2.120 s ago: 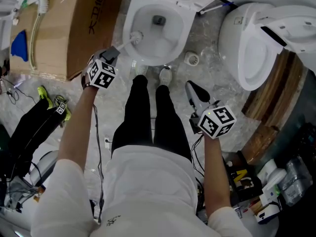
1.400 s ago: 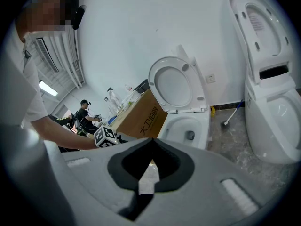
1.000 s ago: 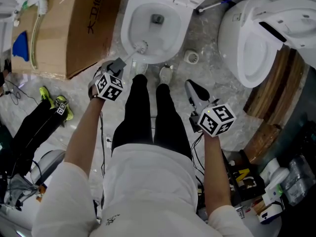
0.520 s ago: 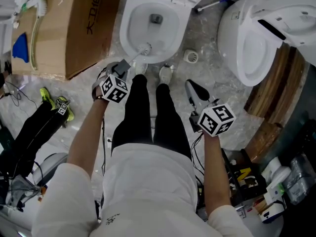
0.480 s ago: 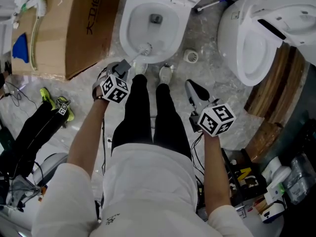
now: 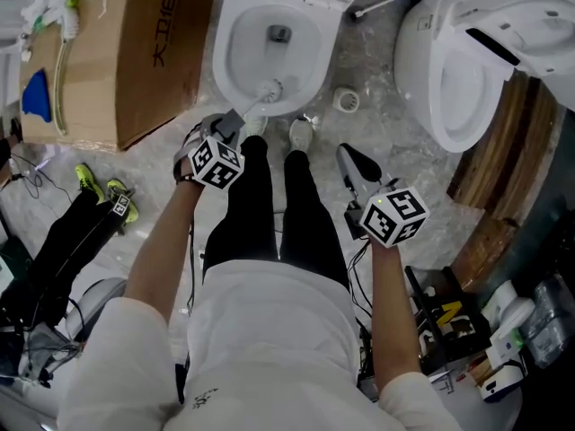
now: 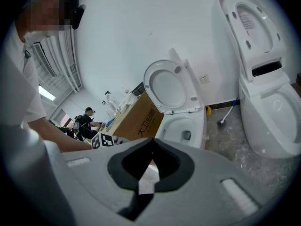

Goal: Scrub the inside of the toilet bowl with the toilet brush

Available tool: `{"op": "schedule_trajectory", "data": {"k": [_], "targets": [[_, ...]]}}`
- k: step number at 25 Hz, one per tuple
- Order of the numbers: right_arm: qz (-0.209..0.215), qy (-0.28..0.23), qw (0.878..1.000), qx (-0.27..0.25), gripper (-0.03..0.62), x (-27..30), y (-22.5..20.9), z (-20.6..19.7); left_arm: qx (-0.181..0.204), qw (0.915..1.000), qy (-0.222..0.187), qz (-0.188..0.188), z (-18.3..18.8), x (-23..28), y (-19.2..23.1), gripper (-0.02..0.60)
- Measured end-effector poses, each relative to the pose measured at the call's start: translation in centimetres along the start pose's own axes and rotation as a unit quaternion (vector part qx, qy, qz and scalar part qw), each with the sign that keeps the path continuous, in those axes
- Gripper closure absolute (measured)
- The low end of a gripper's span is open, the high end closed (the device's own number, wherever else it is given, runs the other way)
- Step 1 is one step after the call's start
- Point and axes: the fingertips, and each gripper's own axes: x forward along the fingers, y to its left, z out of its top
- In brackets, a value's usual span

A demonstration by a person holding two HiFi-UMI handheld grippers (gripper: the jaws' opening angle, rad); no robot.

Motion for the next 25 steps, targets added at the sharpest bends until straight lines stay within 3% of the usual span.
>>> {"op": "schedule_trajectory", "data": {"k": [25], "targets": [[-0.013,-0.010,1.000,0.018,0.594,-0.7,-1.7,0.1,0.046,0.9983,-0.026,-0.027,5.7,1.5,-2.2,0.433]]}}
